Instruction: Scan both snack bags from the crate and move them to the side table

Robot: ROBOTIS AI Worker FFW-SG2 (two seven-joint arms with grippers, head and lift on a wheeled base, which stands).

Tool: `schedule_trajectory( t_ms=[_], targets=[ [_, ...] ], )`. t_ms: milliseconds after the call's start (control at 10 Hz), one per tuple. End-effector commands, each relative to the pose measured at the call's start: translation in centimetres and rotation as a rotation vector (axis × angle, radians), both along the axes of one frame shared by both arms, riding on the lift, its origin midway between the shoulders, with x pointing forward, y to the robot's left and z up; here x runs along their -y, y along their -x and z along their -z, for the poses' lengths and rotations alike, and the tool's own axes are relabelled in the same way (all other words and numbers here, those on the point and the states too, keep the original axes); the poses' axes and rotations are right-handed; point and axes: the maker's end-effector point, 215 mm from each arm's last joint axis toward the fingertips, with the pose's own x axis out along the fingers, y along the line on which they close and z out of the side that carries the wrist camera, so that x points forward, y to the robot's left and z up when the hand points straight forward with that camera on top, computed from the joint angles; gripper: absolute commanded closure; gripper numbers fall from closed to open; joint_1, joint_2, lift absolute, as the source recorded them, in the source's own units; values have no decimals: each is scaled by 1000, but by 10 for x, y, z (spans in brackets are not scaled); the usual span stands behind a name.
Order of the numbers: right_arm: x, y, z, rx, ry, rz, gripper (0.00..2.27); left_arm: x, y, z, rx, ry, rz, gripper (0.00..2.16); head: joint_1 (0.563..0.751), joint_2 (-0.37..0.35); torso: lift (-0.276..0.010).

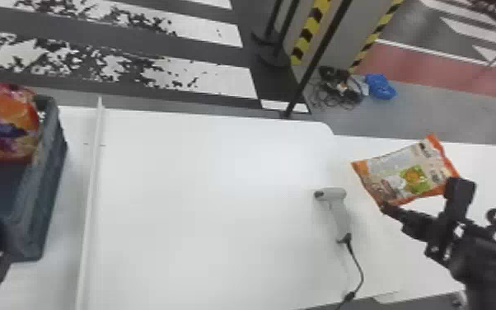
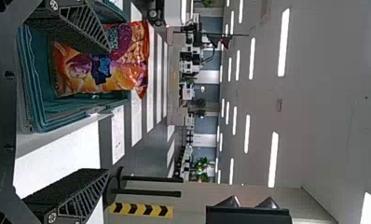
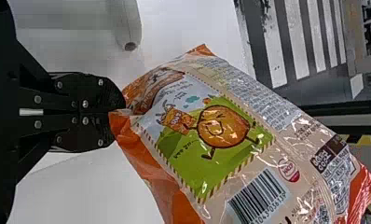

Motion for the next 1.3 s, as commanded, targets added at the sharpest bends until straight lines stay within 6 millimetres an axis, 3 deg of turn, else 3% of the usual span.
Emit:
schedule_trajectory(
  t_ms=[0, 500, 700, 800, 1000, 1200],
  targets=[
    [17, -4, 8, 10, 35, 40, 2256, 0, 0, 1, -3, 0, 0, 83, 695, -350, -75],
    [68, 4, 41, -27, 72, 176, 2256, 0, -1, -1, 2, 0, 0, 83, 695, -350, -75],
    [78, 11, 50, -31, 63, 217, 2020, 0, 0, 1, 0, -1, 2, 83, 695, -350, -75],
    [81, 16, 55, -44, 66, 232, 1636, 0, 0, 2, -1, -2, 3, 83, 695, -350, -75],
    [79, 17, 58, -54, 63, 229, 6, -1, 0, 2, -1, -1, 3, 83, 695, -350, -75],
    [78, 17, 60, -54, 61, 249, 16, -1, 0, 2, -2, 0, 3, 83, 695, -350, -75]
  ],
)
